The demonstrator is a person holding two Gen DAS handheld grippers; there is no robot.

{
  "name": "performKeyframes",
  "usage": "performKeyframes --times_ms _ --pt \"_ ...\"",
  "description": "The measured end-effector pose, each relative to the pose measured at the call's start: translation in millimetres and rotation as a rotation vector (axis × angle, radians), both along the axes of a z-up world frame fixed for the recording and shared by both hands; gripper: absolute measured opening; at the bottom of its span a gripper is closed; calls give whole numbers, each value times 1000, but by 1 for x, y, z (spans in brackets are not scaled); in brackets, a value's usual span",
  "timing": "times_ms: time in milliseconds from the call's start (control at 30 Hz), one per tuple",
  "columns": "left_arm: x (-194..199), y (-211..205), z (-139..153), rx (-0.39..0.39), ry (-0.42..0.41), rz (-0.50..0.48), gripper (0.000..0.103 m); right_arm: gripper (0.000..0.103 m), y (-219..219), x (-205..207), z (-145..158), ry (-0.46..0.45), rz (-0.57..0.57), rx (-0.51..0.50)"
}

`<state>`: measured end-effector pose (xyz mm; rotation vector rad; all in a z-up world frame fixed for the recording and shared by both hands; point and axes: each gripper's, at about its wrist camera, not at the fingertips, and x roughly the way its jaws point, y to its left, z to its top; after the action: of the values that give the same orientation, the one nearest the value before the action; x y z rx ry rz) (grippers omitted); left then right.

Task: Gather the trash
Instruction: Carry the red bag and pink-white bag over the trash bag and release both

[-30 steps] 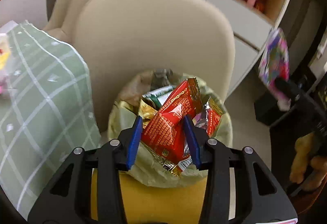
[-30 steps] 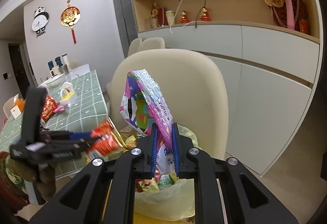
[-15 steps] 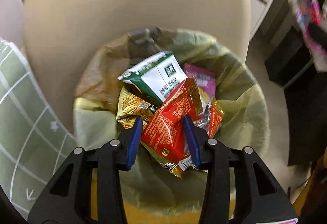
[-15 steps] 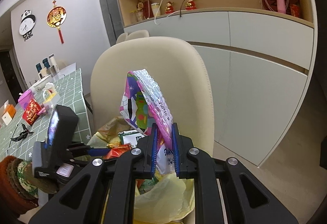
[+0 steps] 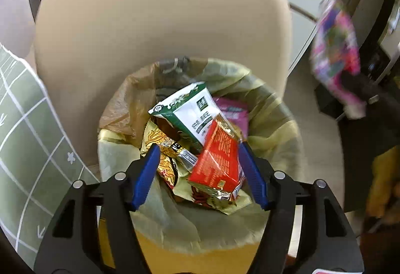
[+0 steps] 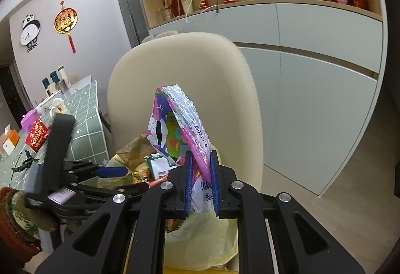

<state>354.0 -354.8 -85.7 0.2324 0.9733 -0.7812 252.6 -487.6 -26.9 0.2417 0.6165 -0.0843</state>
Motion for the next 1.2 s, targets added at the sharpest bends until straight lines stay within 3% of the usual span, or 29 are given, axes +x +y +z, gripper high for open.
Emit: performKeyframes --times_ms 167,267,433,567,767,900,1200 --pt "-12 44 35 -118 -49 142 62 14 17 15 -15 31 73 47" --pt "-17 74 41 -154 -61 218 62 14 38 38 -37 106 136 45" --pt "-35 110 33 -185 -17 258 62 14 65 80 -86 297 203 67" --pt "-49 129 35 -193 -18 275 62 14 93 90 -103 365 277 0" --pt "-54 144 41 -203 -20 284 62 15 101 91 -98 345 248 -29" --pt "-58 146 42 -211 -20 286 62 31 107 81 -91 308 233 -55" --pt "-74 158 59 -208 -93 297 62 48 96 49 -56 215 173 -85"
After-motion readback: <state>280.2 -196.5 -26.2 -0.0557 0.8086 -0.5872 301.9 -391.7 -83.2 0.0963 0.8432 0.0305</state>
